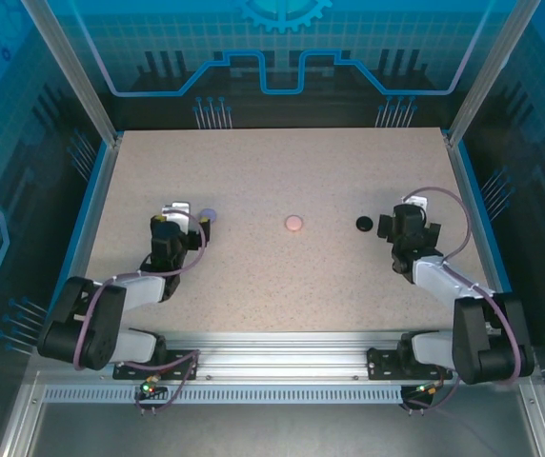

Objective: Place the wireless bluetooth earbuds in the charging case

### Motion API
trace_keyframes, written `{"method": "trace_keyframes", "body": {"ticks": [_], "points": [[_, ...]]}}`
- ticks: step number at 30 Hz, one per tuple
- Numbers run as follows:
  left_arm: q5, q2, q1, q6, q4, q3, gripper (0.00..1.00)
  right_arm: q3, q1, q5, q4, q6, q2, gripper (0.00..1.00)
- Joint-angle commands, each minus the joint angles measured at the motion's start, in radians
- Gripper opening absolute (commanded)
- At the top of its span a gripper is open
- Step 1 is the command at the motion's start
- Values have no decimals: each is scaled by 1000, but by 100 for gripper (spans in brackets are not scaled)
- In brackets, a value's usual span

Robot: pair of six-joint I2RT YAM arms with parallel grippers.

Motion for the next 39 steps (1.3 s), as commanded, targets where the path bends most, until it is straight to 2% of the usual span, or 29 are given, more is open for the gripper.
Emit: {"method": "trace_keyframes", "body": {"ticks": [1,10,16,19,20,22,23,24,27,39], "points": [[63,39,8,-6,176,-32,99,-45,2,-53,235,-43,19,100],[105,80,18,1,251,-56,99,-167,12,-128,614,-101,115,100],[210,151,53,0,334,-71,99,-202,17,-224,694,-154,130,100],[216,148,60,-7,298,-53,99,-215,20,-296,764,-187,187,100],[219,142,64,-11,270,-41,99,-217,24,-300,841,-206,237,100],[227,145,76,-24,220,-10,99,-146,14,-360,664,-209,213,100],[223,146,84,-35,170,18,99,-127,4,-418,666,-225,236,100],[223,153,96,-51,117,51,99,-93,-2,-432,578,-222,230,100],[287,158,159,-110,21,101,99,-84,-33,-479,573,-203,237,100],[281,160,159,-107,20,101,99,-86,-18,-449,574,-209,237,100]]}}
